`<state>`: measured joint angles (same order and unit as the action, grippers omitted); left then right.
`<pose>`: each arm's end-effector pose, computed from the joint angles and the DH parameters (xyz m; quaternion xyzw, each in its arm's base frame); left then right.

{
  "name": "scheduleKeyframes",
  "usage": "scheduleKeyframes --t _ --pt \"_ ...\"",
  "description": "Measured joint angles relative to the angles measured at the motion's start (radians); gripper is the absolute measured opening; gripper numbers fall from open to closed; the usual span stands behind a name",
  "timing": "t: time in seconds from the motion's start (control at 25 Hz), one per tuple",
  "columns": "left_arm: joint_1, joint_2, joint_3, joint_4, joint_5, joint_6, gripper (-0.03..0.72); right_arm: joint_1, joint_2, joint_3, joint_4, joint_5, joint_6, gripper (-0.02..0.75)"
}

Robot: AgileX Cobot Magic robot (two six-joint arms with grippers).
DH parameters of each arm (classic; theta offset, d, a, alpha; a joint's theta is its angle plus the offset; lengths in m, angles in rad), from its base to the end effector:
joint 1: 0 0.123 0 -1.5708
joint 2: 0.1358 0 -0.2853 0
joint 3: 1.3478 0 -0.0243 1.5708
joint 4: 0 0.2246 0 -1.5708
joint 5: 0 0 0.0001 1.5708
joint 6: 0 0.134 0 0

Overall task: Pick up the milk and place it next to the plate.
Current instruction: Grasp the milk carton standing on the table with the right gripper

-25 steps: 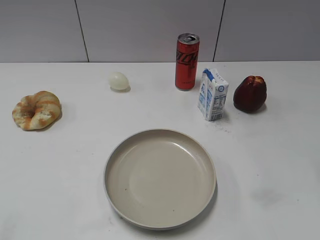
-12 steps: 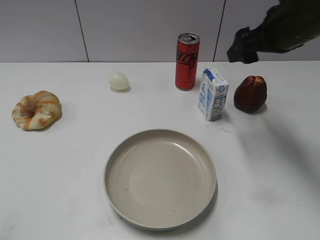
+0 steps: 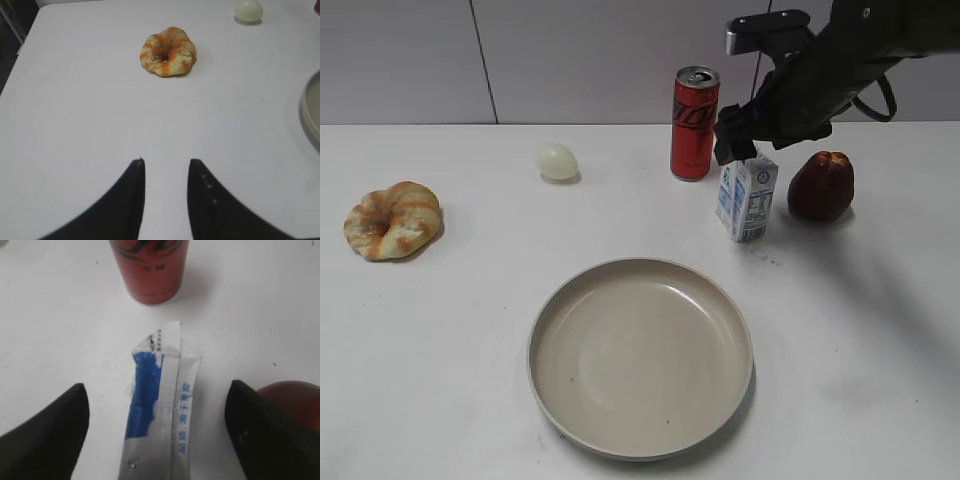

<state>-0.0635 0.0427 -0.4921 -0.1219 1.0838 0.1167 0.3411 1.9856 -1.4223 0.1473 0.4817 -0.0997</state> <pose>0.0128 -0.0153 0.2403 0.0798 0.8666 -0.0479 0.4903 0.4091 0.1549 0.1757 -0.1572 0.9392 0.0880 0.2924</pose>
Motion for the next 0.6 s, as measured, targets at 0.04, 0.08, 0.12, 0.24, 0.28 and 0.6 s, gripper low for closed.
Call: scheduleKeyframes --t 0.04,0.08,0.12,0.24,0.28,0.6 --pt "0.000 0.000 0.000 0.000 0.000 0.000 0.228 0.000 0.016 -0.006 -0.004 0.000 0.005 0.639" --pt "0.000 0.000 0.000 0.000 0.000 0.000 0.228 0.000 0.032 -0.010 -0.011 -0.001 0.010 0.632" --pt "0.000 0.000 0.000 0.000 0.000 0.000 0.228 0.000 0.046 -0.013 -0.016 -0.002 0.016 0.625" --pt "0.000 0.000 0.000 0.000 0.000 0.000 0.228 0.000 0.084 -0.014 -0.022 -0.005 0.039 0.596" --pt "0.000 0.000 0.000 0.000 0.000 0.000 0.228 0.000 0.094 -0.014 -0.022 -0.005 0.046 0.580" --pt "0.000 0.000 0.000 0.000 0.000 0.000 0.228 0.000 0.104 -0.015 -0.025 -0.008 0.052 0.340"
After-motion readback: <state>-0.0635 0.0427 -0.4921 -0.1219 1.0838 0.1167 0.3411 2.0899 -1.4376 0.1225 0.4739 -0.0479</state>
